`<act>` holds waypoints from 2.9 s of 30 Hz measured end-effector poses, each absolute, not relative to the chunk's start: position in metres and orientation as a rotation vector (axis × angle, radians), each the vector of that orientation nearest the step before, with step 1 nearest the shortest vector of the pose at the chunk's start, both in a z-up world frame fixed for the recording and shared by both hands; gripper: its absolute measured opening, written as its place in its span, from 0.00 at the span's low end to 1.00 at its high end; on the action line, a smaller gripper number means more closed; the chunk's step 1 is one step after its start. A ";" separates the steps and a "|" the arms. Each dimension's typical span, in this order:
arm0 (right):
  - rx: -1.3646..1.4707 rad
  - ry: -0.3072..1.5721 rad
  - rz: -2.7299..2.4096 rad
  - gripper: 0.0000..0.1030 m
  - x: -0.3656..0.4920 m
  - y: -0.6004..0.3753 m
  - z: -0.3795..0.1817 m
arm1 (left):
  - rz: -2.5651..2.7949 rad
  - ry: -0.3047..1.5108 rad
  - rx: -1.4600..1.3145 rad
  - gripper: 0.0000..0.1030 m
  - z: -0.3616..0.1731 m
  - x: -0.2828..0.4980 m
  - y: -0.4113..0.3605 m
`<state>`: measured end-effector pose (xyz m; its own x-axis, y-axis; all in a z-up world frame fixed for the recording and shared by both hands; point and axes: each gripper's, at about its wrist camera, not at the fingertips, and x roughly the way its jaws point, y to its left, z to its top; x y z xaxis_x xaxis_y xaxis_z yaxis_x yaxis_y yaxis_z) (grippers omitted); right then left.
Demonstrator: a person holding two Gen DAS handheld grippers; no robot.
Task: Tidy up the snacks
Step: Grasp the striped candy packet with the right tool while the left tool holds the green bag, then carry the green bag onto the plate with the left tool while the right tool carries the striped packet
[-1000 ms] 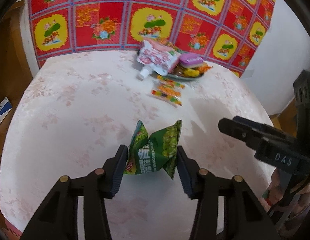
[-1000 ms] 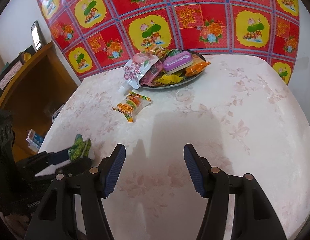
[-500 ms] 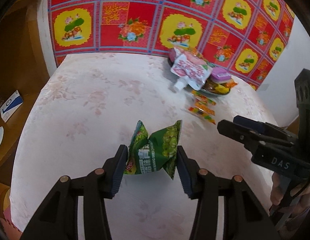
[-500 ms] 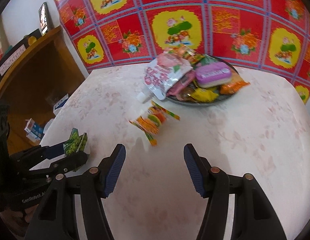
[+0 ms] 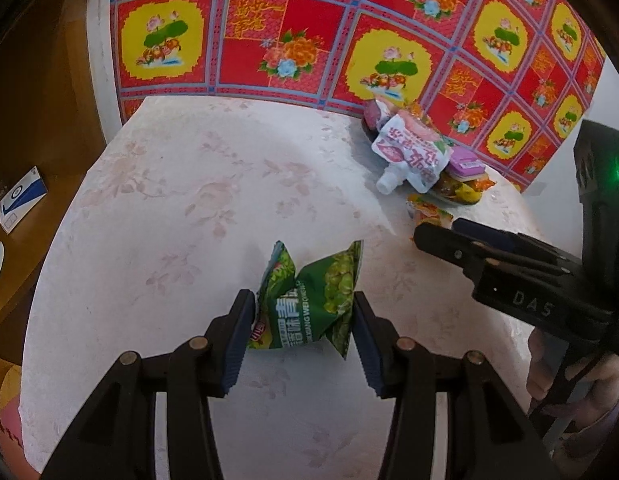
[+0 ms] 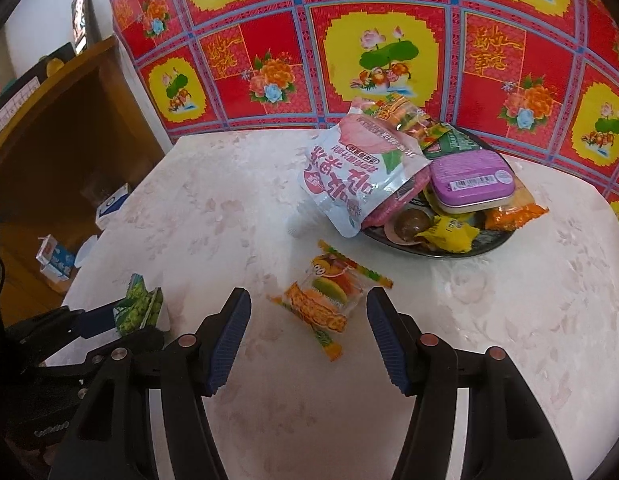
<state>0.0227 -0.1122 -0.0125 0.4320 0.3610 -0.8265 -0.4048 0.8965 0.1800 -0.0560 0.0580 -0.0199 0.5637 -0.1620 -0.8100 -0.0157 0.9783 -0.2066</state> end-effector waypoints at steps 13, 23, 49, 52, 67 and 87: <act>-0.038 1.040 0.437 0.46 0.033 -0.113 -0.028 | -0.081 0.966 -0.187 0.50 -0.021 -0.053 0.058; -0.014 1.042 0.442 0.45 0.028 -0.120 -0.025 | -0.073 0.969 -0.177 0.49 -0.020 -0.053 0.056; 0.033 1.014 0.397 0.45 0.005 -0.170 -0.004 | -0.147 0.955 -0.116 0.49 -0.005 -0.039 0.011; 0.034 1.012 0.381 0.45 0.006 -0.177 -0.002 | -0.168 0.950 -0.102 0.49 0.001 -0.035 0.002; 0.045 0.975 0.343 0.45 0.017 -0.206 0.010 | -0.242 0.913 -0.046 0.49 0.020 -0.003 -0.041; 0.057 0.926 0.339 0.45 0.037 -0.228 0.028 | -0.277 0.845 0.034 0.49 0.036 0.074 -0.085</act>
